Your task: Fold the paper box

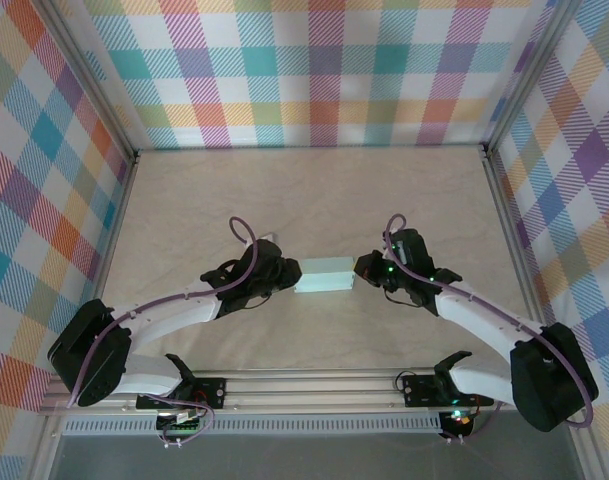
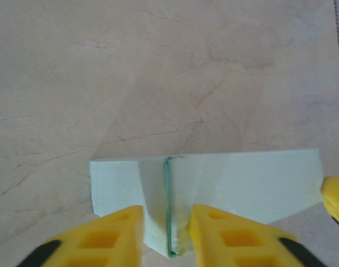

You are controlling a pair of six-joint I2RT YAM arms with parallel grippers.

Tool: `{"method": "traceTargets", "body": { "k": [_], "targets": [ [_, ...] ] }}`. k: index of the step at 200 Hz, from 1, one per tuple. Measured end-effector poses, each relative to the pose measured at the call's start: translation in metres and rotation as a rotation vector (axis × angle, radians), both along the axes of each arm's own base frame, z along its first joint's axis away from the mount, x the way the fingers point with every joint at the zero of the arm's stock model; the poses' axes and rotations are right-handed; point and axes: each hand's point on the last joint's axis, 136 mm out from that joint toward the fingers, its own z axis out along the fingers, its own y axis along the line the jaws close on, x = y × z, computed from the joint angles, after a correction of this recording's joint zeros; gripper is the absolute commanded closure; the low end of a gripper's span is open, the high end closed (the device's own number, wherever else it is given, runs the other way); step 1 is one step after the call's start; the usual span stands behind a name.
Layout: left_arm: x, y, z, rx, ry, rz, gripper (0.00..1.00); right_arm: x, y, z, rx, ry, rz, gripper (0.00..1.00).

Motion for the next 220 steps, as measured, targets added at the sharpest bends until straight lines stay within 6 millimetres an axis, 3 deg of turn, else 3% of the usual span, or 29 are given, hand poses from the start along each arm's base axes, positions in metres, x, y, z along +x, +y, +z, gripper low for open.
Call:
{"method": "traceTargets", "body": {
  "k": [14,31,38,53,70,89,119,177,197,220],
  "targets": [
    [0.000,0.000,0.001,-0.005,0.000,0.003,0.95,0.001,-0.001,0.000,0.001,-0.003,-0.003,1.00],
    [0.000,0.001,-0.001,-0.007,0.005,0.007,0.95,0.001,-0.001,0.000,0.002,-0.004,-0.003,1.00],
    [0.000,0.001,-0.001,-0.006,0.006,0.007,0.91,0.001,-0.001,0.000,0.002,-0.004,-0.003,1.00],
    [0.000,0.002,-0.001,-0.001,0.003,0.003,0.73,0.001,-0.001,0.000,-0.002,-0.003,-0.003,0.72],
    [0.001,0.001,0.000,0.007,0.006,-0.001,0.61,-0.002,-0.002,0.001,-0.024,-0.002,0.014,0.57],
    [-0.001,0.003,-0.002,0.042,0.024,-0.011,0.53,-0.003,-0.006,0.010,-0.052,-0.023,0.028,0.48],
    [-0.007,0.008,-0.001,0.106,0.057,-0.039,0.44,0.007,-0.016,0.042,-0.099,-0.137,0.052,0.34],
    [-0.002,0.027,0.009,0.159,0.088,-0.049,0.24,0.027,-0.013,0.102,-0.364,-0.434,0.330,0.17],
    [0.012,0.037,0.020,0.155,0.077,-0.023,0.21,0.035,-0.002,0.109,-0.420,-0.491,0.459,0.12],
    [0.024,0.046,0.036,0.148,0.045,-0.006,0.19,0.029,0.010,0.097,-0.455,-0.558,0.661,0.07]
  ]
}}
